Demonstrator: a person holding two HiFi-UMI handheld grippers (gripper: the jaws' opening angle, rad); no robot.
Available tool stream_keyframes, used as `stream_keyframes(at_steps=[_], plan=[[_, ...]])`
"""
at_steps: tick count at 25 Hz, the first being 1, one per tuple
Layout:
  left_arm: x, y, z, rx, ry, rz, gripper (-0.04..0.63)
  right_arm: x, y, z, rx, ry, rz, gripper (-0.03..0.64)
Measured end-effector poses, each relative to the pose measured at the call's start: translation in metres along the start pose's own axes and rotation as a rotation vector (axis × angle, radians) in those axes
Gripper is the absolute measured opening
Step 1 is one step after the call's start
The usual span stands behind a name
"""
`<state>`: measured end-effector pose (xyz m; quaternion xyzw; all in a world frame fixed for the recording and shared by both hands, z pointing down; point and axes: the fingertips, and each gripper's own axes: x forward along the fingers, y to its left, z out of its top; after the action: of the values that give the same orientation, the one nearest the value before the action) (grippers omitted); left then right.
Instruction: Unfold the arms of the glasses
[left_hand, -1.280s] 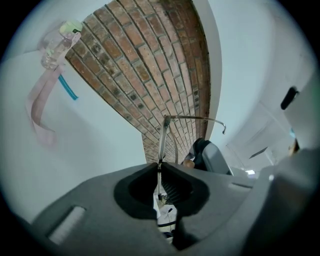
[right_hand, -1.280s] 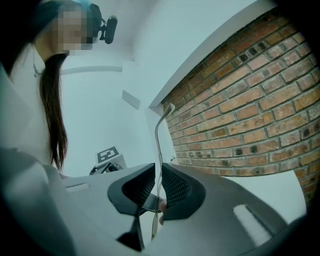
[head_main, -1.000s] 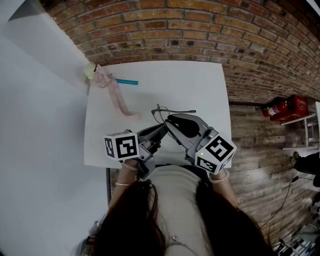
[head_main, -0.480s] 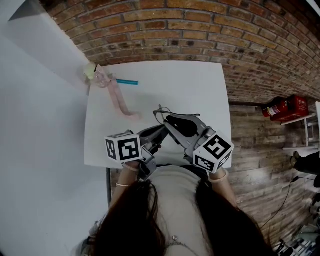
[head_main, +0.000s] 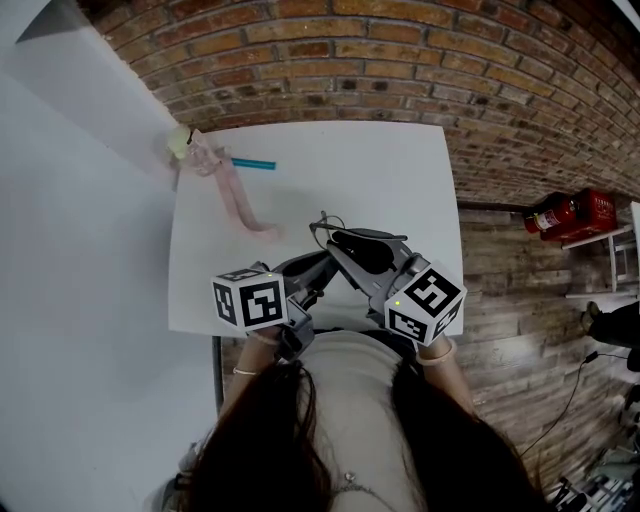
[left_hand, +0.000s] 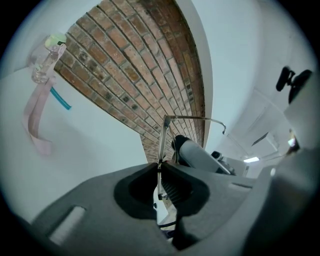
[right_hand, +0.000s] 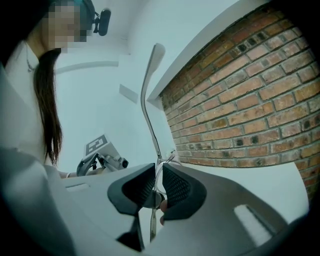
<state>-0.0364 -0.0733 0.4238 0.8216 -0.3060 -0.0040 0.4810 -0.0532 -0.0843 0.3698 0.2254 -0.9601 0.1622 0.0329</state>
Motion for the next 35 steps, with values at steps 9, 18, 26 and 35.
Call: stream_keyframes(at_steps=[9, 18, 26, 35], plan=[[0.000, -0.001, 0.003, 0.057, -0.006, 0.036, 0.021, 0.002, 0.001, 0.000, 0.006, 0.010, 0.007, 0.046], [0.001, 0.000, 0.005, 0.079, -0.015, 0.056, 0.021, 0.003, -0.001, 0.000, -0.001, 0.014, -0.001, 0.044], [0.000, 0.002, 0.007, 0.052, -0.033, 0.046, 0.021, 0.002, -0.002, 0.002, -0.014, -0.010, -0.024, 0.041], [-0.002, 0.004, 0.012, 0.025, -0.052, 0.041, 0.021, -0.001, -0.002, 0.009, -0.023, -0.028, -0.031, 0.037]])
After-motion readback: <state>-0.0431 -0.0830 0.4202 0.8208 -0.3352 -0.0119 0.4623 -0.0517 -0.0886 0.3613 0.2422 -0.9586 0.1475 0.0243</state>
